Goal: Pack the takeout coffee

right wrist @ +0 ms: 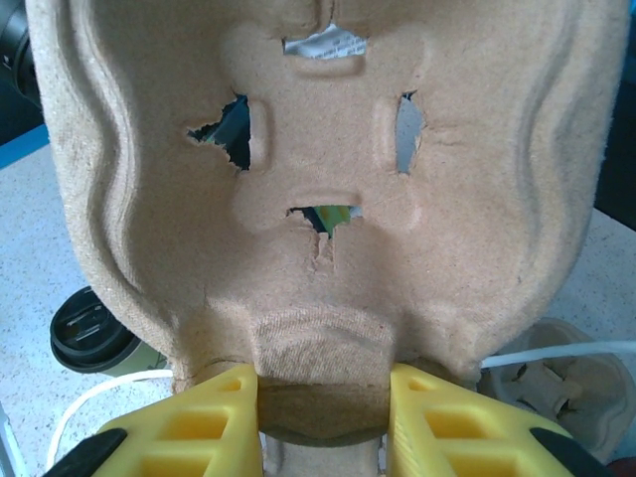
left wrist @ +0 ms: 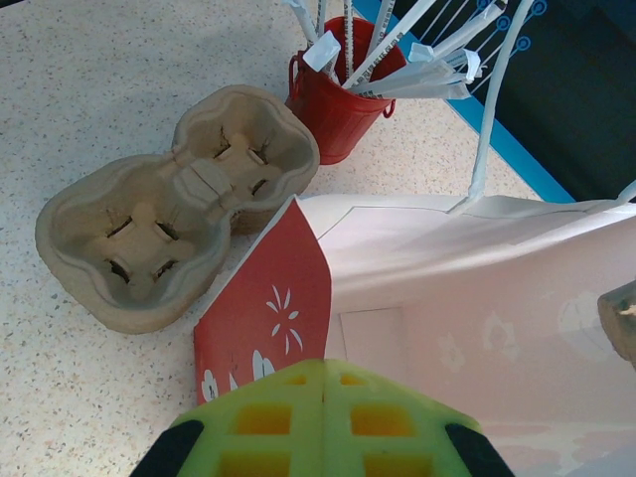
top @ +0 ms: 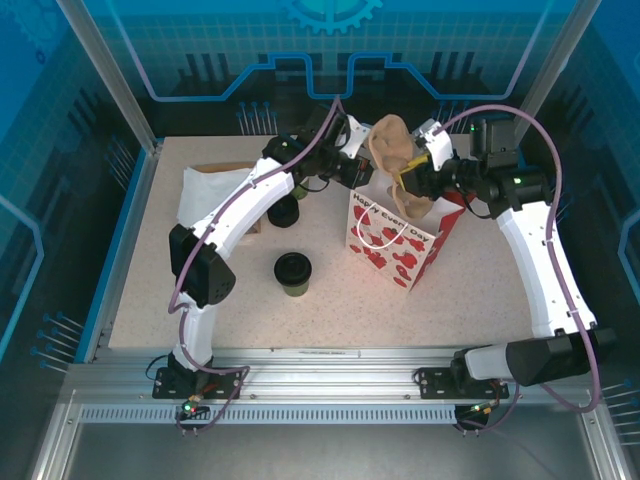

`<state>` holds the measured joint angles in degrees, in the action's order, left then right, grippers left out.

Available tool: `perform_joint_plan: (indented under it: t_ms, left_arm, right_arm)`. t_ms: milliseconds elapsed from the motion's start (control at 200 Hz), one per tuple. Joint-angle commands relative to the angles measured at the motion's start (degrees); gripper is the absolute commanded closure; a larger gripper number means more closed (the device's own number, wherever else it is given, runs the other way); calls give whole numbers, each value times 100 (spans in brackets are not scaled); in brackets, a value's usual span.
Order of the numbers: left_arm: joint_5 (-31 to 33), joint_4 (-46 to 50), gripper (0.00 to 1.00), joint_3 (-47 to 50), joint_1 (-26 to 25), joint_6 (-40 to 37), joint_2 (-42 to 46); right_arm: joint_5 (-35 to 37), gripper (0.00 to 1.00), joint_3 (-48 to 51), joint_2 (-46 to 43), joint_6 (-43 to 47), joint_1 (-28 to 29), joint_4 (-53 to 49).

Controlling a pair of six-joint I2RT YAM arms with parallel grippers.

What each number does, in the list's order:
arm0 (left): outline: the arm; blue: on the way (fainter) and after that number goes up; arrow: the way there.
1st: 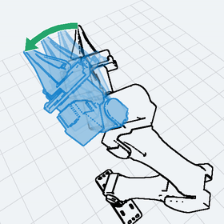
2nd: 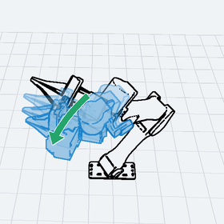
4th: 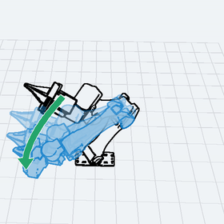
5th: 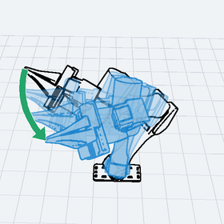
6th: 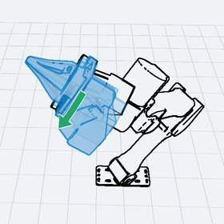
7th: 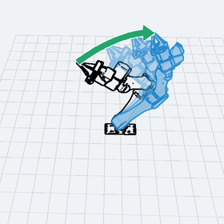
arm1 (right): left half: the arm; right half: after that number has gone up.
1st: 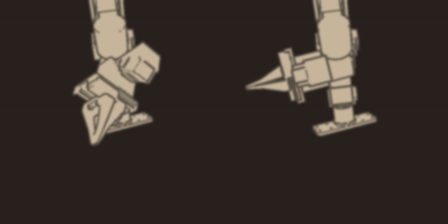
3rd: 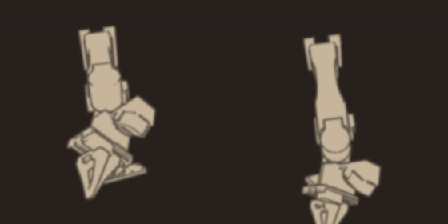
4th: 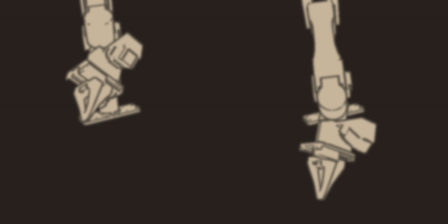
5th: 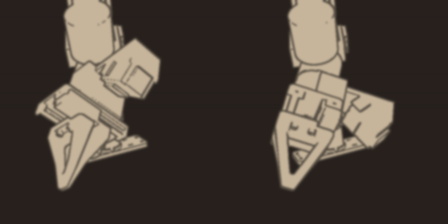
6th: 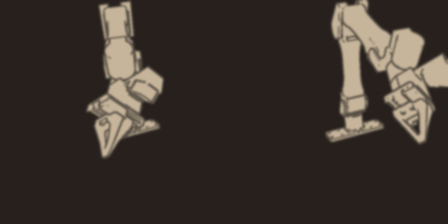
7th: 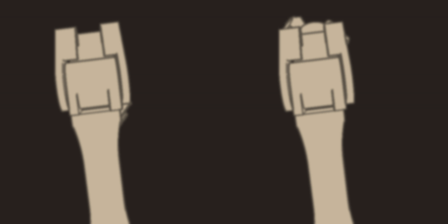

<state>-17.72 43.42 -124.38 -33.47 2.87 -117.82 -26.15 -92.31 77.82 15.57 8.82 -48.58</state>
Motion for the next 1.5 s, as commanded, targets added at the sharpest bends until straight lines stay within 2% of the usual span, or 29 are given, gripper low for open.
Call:
perform_joint_plan:
  t_ms: [0, 370, 590, 1085, 1496]
  left_arm:
    - [-236, -116, 100, -8, 72, -7, 110]
    - [-430, -167, 100, 44, 170, -41, 119]
    - [-556, -223, 100, 105, 226, -25, 161]
    - [-649, -277, 100, 271, 226, -114, 251]
    - [-644, -278, 100, 342, 225, -138, 301]
  right_arm:
    - [-109, 68, 71, 70, 116, -90, -191]
    - [98, 69, 108, 41, 161, -85, -583]
    - [481, 69, 174, -117, 116, -31, -826]
    - [628, 70, -189, 76, -240, 155, -624]
    - [1041, 70, -167, 234, -259, 200, -624]
